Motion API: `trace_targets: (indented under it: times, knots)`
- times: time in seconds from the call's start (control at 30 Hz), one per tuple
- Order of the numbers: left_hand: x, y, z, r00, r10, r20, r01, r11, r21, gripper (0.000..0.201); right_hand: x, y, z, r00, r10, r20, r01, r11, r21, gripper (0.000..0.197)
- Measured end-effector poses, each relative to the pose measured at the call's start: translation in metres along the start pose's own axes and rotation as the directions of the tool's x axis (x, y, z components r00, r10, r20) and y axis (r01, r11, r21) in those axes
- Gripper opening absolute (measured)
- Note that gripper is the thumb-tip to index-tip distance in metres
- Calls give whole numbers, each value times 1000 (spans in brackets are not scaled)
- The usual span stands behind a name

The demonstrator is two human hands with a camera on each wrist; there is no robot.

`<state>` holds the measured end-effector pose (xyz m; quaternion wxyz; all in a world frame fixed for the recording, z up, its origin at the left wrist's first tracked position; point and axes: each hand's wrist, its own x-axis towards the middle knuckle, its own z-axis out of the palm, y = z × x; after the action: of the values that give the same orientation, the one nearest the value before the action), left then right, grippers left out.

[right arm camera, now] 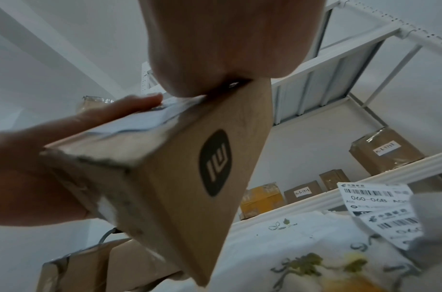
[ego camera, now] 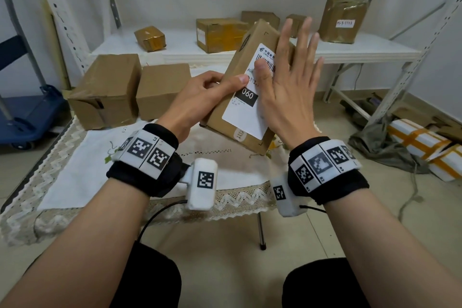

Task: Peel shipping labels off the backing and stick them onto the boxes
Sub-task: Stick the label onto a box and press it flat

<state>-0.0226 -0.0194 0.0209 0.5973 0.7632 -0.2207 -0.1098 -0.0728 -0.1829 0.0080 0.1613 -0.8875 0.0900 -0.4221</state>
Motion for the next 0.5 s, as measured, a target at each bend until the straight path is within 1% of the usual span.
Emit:
trace_targets:
  times: [0.2,0.27,0.37,0.43,0.5]
  knots:
    - [1,-3,-4,1000,4,6,-5,1000,24,51,6,20,-3,989,149,-3,-149,988,37,74]
    - [1,-4,-5,1000,6,-1,-6,1000,28,51,8,21,-6,986,167,-8,-166,985,52,74]
    - [1,-4,-4,1000,19,-21,-18,999,37,54,8,9,-9,996,89,-27,-88,996,34,73]
    - [0,-4,-1,999,37,-26,-35,998,61,53,5,-2,-7,1000,8,-9,-8,1000,19,71]
    - [-2,-2,2,999,49,-15,-48,995,89,49,1,-9,-3,999,-43,9,43,999,11,71]
